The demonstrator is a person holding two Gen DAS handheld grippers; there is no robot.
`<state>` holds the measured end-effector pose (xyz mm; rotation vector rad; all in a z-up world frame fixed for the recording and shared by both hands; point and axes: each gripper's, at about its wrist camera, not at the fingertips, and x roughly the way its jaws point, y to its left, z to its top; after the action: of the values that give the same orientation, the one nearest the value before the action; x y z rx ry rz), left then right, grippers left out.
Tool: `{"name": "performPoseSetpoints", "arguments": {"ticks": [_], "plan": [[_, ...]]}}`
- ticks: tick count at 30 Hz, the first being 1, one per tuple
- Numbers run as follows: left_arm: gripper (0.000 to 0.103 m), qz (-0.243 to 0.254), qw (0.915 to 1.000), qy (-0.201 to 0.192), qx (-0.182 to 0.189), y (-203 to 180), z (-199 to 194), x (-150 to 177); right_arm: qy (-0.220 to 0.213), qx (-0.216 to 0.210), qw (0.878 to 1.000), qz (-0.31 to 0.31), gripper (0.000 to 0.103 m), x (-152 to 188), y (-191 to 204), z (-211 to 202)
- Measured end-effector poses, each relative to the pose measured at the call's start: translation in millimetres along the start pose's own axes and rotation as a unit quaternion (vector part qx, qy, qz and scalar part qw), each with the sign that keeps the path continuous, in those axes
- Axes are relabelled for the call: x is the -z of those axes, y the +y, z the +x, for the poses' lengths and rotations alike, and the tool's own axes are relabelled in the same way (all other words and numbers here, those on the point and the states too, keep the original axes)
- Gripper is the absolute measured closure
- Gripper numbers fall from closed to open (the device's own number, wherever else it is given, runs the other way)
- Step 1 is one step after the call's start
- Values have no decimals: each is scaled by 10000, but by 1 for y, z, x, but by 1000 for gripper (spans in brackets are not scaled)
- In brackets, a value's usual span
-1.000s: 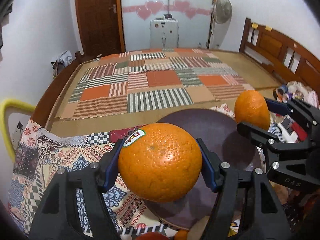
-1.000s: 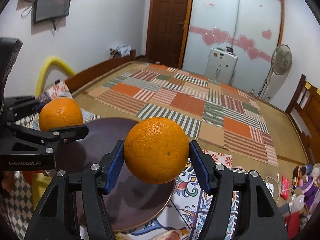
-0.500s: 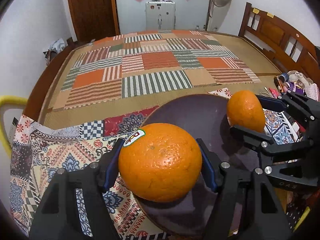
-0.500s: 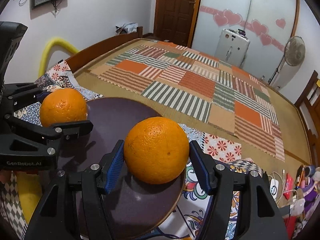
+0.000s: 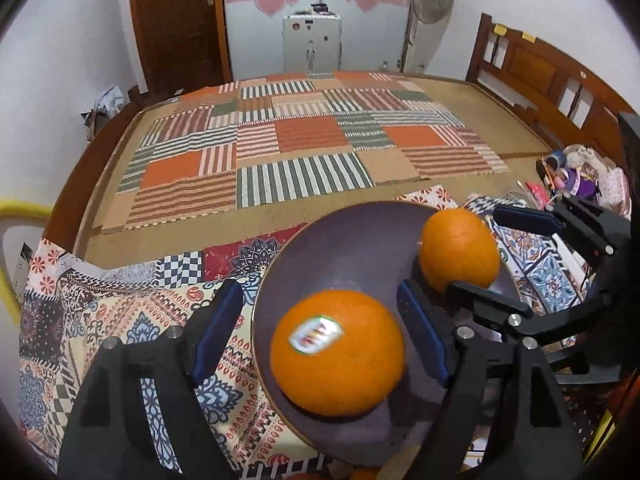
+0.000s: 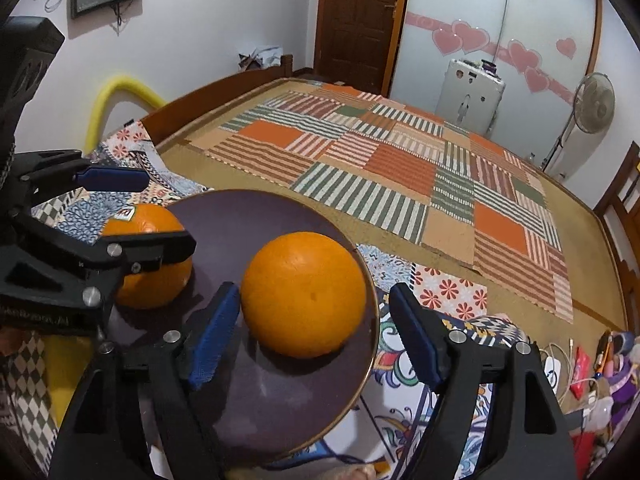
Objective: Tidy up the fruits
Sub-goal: 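Grasp the pale green cylinder with the right tool while the left tool moves toward the red tomato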
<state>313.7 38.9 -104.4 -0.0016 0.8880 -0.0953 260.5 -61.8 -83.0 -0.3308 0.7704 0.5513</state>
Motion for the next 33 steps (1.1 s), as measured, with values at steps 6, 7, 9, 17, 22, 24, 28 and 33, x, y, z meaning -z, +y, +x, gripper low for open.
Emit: {"name": "performPoseSetpoints", "arguments": {"ticks": [6,7,9,17,22,24,28,33], "plan": [[23,-122,9994,-319,-59,8,-27,7,-374,210,9990,84,28,5,-1,-29],[23,-101,9991,-394,-125,9,-33,10,-422,234,9988,99,28,6,0,-33],[23,-61,9983,-522,-235,9,-44,15,-567,258,9980,120,28,8,2,-45],[23,4,9948,-893,-481,16,-85,45,-964,256,9949,169,28,22,14,-77],[22,9,9922,-1092,-604,18,-107,66,-1064,32,9936,379,28,35,25,-83],[21,36,9915,-1129,-644,19,-113,75,-1053,-47,9937,393,28,40,33,-81],[20,59,9912,-1143,-672,21,-121,92,-1035,-124,9938,382,28,47,43,-78],[20,56,9926,-1019,-659,24,-119,114,-858,-354,9950,362,28,54,56,-67]]}}
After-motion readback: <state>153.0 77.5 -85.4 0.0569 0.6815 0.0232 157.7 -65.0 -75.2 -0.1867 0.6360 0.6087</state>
